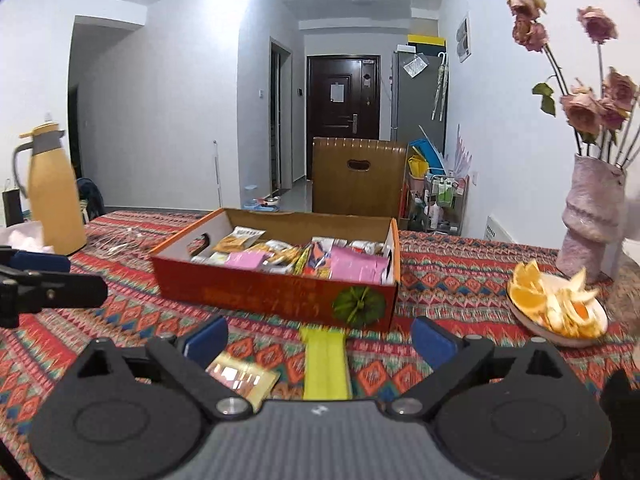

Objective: Organize snacks
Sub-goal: 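Withdraw both open tools from the box toward the gold-framed packet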

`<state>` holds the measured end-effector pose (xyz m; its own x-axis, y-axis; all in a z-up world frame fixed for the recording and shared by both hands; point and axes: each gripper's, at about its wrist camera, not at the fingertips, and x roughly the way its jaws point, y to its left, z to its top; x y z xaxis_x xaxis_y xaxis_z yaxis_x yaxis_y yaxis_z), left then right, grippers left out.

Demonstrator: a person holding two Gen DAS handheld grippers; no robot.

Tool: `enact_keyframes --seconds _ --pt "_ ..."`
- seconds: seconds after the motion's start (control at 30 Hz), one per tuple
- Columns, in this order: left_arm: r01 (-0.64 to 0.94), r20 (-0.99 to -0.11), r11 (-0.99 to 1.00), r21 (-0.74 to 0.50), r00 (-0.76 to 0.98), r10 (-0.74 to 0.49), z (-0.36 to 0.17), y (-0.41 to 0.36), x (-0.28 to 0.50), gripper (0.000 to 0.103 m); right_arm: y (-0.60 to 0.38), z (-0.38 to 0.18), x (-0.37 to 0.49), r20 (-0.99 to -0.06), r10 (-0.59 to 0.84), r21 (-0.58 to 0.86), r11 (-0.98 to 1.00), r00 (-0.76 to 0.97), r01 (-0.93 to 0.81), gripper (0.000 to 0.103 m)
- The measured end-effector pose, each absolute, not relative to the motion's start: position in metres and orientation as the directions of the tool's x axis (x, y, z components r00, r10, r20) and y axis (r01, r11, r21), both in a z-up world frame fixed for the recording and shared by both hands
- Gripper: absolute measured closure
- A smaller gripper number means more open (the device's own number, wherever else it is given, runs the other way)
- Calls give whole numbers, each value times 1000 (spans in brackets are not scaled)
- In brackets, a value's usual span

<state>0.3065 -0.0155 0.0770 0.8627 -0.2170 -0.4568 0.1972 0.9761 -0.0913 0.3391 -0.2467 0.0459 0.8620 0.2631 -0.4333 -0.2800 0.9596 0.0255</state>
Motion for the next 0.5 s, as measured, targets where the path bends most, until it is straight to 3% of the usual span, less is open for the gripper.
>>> enact_keyframes --seconds 0.17,0.5 --pt "168 -465 982 -91 864 -191 68 -16 253 3 -256 38 287 -440 256 31 962 861 -271 4" --pt "115 -575 981 -159 797 -186 28 -20 185 2 -279 9 206 -491 243 72 968 836 -239 3"
